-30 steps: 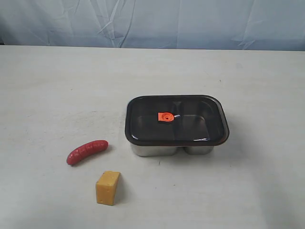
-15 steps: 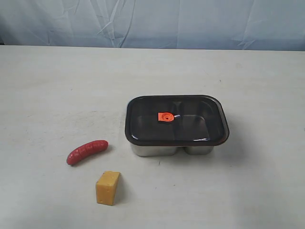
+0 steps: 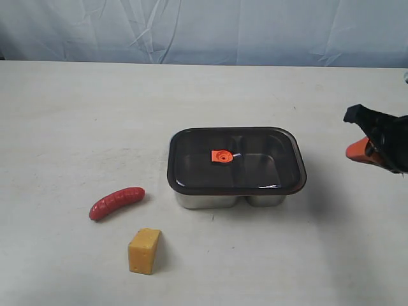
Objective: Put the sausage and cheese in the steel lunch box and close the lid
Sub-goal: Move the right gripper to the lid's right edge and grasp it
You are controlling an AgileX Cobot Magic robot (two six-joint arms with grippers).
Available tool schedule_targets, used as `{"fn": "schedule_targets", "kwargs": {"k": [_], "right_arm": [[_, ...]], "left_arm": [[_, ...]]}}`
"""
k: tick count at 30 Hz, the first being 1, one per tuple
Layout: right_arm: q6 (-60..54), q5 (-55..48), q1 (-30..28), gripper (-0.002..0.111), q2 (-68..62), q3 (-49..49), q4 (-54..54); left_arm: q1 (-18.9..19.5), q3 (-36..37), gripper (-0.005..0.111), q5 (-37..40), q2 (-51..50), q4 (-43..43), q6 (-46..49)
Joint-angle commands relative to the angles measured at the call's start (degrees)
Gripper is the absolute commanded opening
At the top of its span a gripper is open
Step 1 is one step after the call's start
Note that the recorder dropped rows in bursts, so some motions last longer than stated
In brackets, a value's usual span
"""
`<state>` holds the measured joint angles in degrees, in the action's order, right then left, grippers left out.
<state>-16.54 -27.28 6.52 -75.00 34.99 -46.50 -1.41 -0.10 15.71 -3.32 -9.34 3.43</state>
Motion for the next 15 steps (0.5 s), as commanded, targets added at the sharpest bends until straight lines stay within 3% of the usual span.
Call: {"fn": "schedule_targets", "kwargs": {"k": [1, 3, 15], "right_arm": [[-6.0, -2.0, 0.3, 0.001, -5.2, 5.2, -1.8], [-11.3, -3.8, 0.3, 0.001, -6.7, 6.6, -2.0], [-10.9, 4.6, 0.3, 0.0, -9.6, 7.2, 2.0]], "left_arm": [[0.2, 0.1, 0.0, -0.8, 0.3, 0.0, -0.2], [0.2, 0.1, 0.0, -0.8, 0.3, 0.0, -0.2], [0.2, 0.1, 0.0, -0.8, 0.3, 0.0, -0.2]]}}
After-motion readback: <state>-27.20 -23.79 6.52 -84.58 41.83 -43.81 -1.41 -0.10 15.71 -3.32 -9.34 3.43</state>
